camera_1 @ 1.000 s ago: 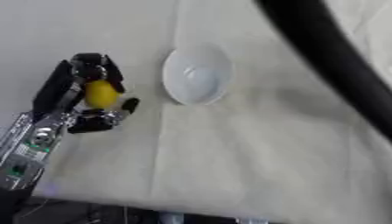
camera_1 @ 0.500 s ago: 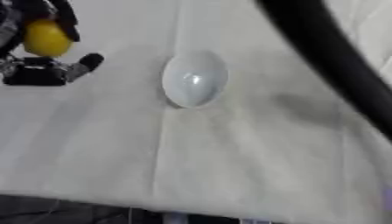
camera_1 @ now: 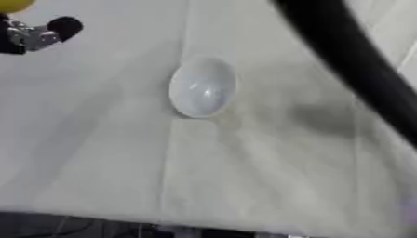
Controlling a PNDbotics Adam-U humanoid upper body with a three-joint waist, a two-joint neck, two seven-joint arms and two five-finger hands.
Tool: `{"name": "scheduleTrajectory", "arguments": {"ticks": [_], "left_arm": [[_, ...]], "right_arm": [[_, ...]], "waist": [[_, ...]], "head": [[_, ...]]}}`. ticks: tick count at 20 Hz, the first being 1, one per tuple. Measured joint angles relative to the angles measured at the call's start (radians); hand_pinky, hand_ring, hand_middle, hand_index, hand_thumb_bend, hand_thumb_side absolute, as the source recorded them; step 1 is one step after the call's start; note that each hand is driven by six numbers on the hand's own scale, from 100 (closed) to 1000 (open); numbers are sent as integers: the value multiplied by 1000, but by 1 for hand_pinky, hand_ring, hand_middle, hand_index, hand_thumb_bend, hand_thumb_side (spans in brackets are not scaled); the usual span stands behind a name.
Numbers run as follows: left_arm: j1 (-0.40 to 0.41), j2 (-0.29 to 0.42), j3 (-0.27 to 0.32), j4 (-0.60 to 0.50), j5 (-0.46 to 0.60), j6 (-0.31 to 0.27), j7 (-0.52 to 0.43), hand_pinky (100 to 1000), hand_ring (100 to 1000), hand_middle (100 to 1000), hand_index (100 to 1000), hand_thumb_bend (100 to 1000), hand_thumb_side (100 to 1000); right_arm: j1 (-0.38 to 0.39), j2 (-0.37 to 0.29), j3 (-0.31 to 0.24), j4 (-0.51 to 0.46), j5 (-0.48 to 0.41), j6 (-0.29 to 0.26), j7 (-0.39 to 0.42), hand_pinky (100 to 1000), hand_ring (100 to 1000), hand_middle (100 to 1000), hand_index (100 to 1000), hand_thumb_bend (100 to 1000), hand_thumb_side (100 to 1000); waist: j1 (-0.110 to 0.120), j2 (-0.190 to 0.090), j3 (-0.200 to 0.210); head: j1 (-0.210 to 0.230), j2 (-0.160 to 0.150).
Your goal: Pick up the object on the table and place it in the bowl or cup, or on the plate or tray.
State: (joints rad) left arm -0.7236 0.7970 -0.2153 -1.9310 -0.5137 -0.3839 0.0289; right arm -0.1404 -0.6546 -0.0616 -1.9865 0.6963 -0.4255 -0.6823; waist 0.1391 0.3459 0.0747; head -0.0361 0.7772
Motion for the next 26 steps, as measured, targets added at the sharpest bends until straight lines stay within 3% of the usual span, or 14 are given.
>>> {"name": "scheduleTrajectory", "arguments": {"ticks": [14,25,26], "left_arm": [[-152,-168,-101,89,21,-55,-90,100,100,100,160,259,100],[-174,-315,-142,210,-37,-108,-57,100,100,100,167,166,100],[-174,-325,-144,219,-39,-112,-52,100,100,100,167,224,100]], "right_arm": [[0,0,10,0,-2,-9,9,208,542,697,709,100,910],[-9,1,13,0,-11,-15,15,206,541,698,710,100,921],[-9,1,13,0,-11,-15,15,206,541,698,710,100,911]], "waist": [[-4,-7,-62],[-4,-7,-79],[-4,-7,-79]], "head": [[1,0],[10,0],[10,0]]}}
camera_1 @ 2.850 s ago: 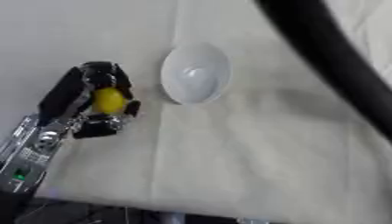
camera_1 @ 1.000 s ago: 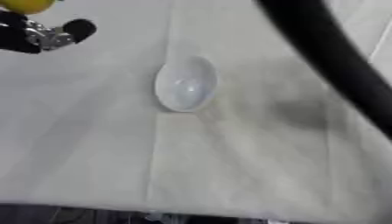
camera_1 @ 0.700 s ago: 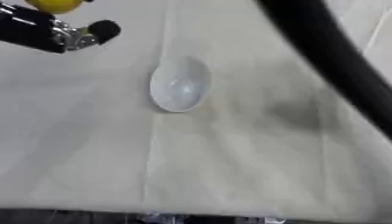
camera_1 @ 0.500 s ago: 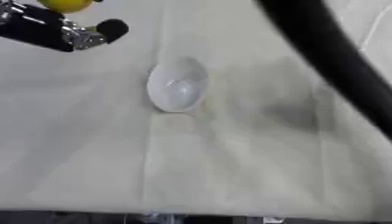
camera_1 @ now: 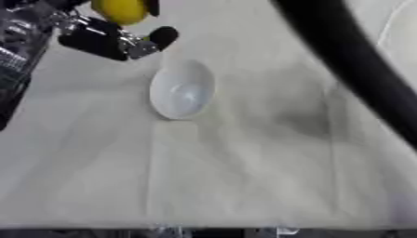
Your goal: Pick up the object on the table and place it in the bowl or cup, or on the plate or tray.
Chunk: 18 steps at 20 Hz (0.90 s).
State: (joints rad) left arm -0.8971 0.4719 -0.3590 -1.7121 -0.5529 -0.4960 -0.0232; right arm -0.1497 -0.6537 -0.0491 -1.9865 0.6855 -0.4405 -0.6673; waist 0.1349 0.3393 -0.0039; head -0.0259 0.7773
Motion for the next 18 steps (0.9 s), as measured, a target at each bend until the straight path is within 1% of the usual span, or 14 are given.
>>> {"name": "scheduleTrajectory", "arguments": {"ticks": [1,7,8,9,18], "left_arm": [[1,-8,0,8,0,-4,4,100,100,100,167,158,100],[28,-50,-2,32,0,-12,28,100,100,100,169,145,100],[33,-58,-2,34,1,-13,32,100,100,100,169,194,100],[37,-64,-3,35,1,-13,34,100,100,100,171,153,100],[67,-105,-12,53,24,-21,60,100,100,100,173,150,100]], "right_arm": [[0,0,0,0,0,0,0,205,541,698,710,100,923],[-1,0,0,0,0,0,0,204,541,698,710,100,923],[-1,0,0,0,0,0,0,204,541,698,710,100,919],[-1,0,1,0,0,0,0,204,541,697,710,100,923],[-2,1,3,0,0,0,1,203,541,698,710,100,923]], "waist": [[0,0,0],[0,1,6],[0,2,6],[0,2,6],[0,8,18]], "head": [[0,0],[1,0],[1,0],[1,0],[1,0]]}}
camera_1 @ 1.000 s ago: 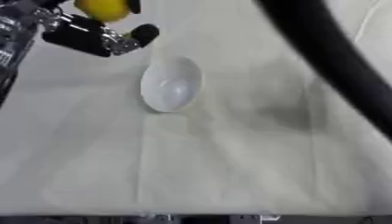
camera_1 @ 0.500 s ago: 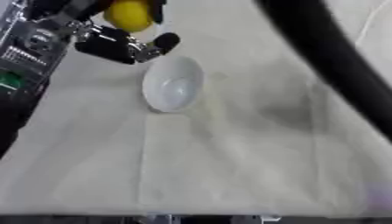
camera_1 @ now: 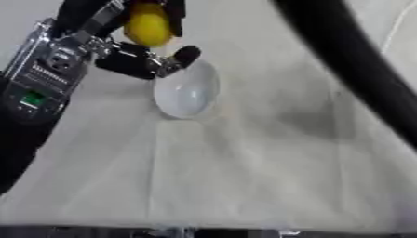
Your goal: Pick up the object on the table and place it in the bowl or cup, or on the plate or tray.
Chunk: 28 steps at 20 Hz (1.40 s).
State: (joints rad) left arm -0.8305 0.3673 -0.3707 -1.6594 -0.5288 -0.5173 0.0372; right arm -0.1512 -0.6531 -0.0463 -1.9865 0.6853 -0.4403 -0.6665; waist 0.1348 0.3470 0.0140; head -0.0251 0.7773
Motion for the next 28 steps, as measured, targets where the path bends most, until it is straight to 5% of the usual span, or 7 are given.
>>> {"name": "scheduleTrajectory", "arguments": {"ticks": [16,19,21,24,28], "left_arm": [[31,-28,-13,36,20,-10,23,100,123,131,236,165,100],[35,-28,-15,44,20,-18,23,100,368,371,458,312,100],[40,-29,-19,52,15,-29,14,251,455,464,547,387,100],[40,-31,-24,64,4,-49,-8,283,474,494,588,414,100],[42,-33,-25,75,1,-66,-31,405,558,594,770,505,130]], "right_arm": [[-4,0,2,0,-2,1,1,200,540,698,711,100,921],[-4,1,2,0,-2,1,1,199,539,697,711,100,921],[-4,1,2,0,-2,1,2,199,539,697,711,100,920],[-4,1,2,0,-2,1,2,198,539,697,712,100,920],[-4,1,2,0,-2,0,3,198,539,698,712,100,920]], "waist": [[0,6,6],[0,7,6],[0,10,7],[1,12,7],[3,12,7]], "head": [[0,0],[0,0],[-1,0],[-1,0],[-1,0]]}}
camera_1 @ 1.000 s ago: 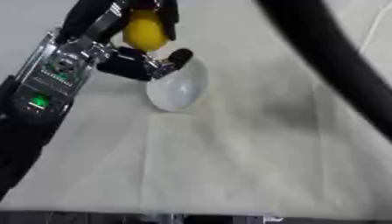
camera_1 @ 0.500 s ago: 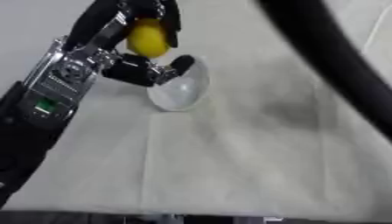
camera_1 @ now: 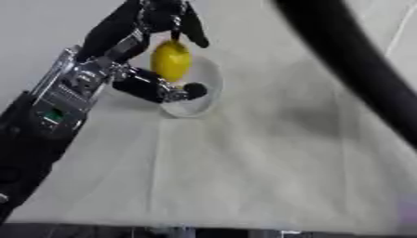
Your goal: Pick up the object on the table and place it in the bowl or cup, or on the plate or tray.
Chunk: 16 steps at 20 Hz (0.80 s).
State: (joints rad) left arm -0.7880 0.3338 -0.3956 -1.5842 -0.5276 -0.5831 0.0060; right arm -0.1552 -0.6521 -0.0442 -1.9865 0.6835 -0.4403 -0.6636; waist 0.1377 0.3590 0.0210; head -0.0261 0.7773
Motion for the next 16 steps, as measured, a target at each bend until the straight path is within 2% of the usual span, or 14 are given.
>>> {"name": "scheduleTrajectory", "arguments": {"ticks": [1,4,9,11,12,16], "left_arm": [[1,-1,0,2,0,-3,-4,477,617,655,826,559,203],[1,-1,0,9,0,-9,-14,543,674,709,840,605,267],[1,-1,0,12,0,-15,-25,526,651,690,825,607,268],[1,-1,0,12,0,-15,-25,522,650,691,824,548,298],[1,-1,1,11,-1,-15,-25,517,652,694,819,607,269],[2,1,27,-9,-9,-10,-11,505,648,692,803,598,265]], "right_arm": [[0,0,0,0,0,0,1,198,539,697,712,100,920],[0,0,0,0,0,-1,1,197,539,697,712,100,919],[0,0,0,0,0,-2,2,197,539,698,713,100,919],[1,1,0,0,0,-2,2,197,539,698,713,100,928],[1,1,0,0,0,-2,2,198,539,698,713,100,919],[3,1,0,0,0,-3,2,199,540,698,713,100,919]], "waist": [[0,0,0],[1,0,1],[1,0,5],[1,0,6],[1,0,6],[1,0,13]], "head": [[0,0],[0,0],[0,0],[0,0],[0,0],[-1,0]]}}
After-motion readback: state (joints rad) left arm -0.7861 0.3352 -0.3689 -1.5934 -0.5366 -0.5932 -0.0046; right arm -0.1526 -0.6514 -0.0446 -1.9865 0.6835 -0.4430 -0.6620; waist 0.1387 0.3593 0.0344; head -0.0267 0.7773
